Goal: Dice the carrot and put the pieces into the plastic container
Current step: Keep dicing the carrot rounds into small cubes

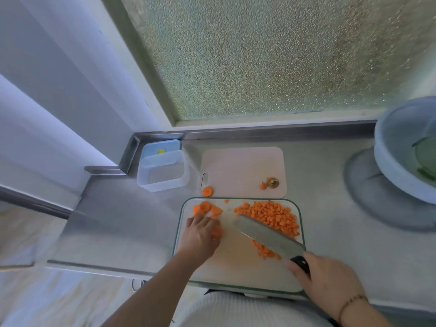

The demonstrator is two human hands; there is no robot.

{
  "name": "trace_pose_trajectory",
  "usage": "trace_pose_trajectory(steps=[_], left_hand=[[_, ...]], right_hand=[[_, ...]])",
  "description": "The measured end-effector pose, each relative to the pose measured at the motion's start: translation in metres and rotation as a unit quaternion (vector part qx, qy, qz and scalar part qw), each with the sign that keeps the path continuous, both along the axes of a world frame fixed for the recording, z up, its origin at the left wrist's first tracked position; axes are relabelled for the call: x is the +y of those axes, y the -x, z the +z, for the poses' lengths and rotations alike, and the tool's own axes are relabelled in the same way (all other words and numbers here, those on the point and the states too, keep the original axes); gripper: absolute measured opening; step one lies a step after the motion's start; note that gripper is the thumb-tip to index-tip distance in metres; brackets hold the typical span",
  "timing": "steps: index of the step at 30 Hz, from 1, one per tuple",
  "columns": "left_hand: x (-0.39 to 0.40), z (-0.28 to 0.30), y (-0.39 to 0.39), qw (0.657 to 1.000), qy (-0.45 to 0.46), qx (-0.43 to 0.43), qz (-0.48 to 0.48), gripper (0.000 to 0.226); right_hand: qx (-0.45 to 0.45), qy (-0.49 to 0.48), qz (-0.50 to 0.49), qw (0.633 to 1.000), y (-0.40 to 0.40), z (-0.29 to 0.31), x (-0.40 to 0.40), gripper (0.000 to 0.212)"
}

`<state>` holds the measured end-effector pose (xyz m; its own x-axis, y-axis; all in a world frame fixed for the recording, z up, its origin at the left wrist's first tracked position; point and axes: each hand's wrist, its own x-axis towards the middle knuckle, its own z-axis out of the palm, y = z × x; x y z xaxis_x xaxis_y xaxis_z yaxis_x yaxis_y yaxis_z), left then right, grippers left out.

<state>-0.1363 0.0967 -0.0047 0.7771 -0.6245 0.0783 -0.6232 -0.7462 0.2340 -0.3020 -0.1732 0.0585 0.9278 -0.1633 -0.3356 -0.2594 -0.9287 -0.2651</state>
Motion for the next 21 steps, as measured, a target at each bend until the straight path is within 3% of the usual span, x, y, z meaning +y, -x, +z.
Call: trace_pose_trajectory(steps=[2,5,7,9,12,14,17,21], left_hand=[[0.003,-0.006,-0.005,1.000,0.014,-0.001,-0.013,0.043],[0.009,-0.014,-0.008,0.999,0.025,-0.014,-0.017,0.015],[0.011,-0.021,-0.011,0.998,0.034,-0.021,-0.038,0.017],[0.011,-0.027,-0.013,0.996,0.058,-0.036,-0.059,0.017],[0.009,-0.033,-0.009,0.987,0.098,-0.068,-0.107,0.015],[0.011,-0.039,0.003,0.978,0.103,-0.076,-0.164,0.015],[0.015,-0.051,0.018,0.967,0.125,-0.078,-0.209,0.017],[0.015,-0.062,0.022,0.955,0.203,-0.070,-0.207,0.016]], right_hand=[[0.002,0.002,-0.018,1.000,0.000,0.001,0.013,0.047],[0.015,0.003,-0.050,0.999,0.001,0.001,0.036,0.047],[0.018,-0.007,-0.072,0.997,0.001,0.001,0.054,0.048],[0.009,-0.077,-0.121,0.990,0.001,-0.002,0.070,0.051],[-0.012,-0.215,-0.217,0.952,0.000,-0.011,0.095,0.075],[0.001,-0.265,-0.265,0.927,0.000,-0.019,0.107,0.073],[0.038,-0.298,-0.274,0.914,-0.001,-0.025,0.119,0.064],[0.052,-0.284,-0.250,0.924,0.003,-0.029,0.126,0.062]])
